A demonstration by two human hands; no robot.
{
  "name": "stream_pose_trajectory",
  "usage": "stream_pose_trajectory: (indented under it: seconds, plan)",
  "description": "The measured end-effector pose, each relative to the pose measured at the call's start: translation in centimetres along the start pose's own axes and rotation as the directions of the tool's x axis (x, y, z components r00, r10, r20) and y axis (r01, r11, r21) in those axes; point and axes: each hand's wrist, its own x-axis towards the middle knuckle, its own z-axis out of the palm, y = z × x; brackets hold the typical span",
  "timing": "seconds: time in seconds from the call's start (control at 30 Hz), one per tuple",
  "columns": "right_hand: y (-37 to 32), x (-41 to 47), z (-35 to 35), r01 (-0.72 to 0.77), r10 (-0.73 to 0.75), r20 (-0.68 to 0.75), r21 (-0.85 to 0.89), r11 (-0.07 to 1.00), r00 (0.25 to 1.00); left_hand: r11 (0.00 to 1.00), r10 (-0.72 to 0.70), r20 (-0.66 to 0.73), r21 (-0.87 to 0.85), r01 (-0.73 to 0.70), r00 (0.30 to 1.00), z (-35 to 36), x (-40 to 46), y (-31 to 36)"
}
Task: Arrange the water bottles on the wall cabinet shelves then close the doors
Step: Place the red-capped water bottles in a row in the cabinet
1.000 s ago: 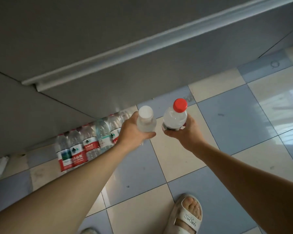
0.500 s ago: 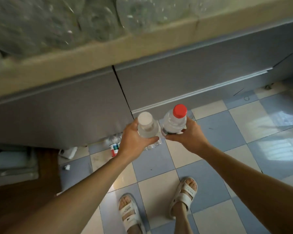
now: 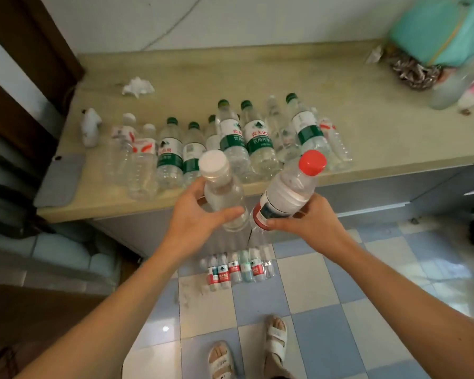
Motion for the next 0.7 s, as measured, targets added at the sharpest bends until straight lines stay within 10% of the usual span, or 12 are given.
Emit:
stream_pose_trajectory:
  seconds: [0.7]
  plan:
    - [-42.2, 15.2, -8.1, 0.682, -0.660, -0.182, 0.112, 0.723, 0.729, 0.825, 0.526, -0.374, 0.008, -0.565, 0.764, -12.4, 15.7, 38.7]
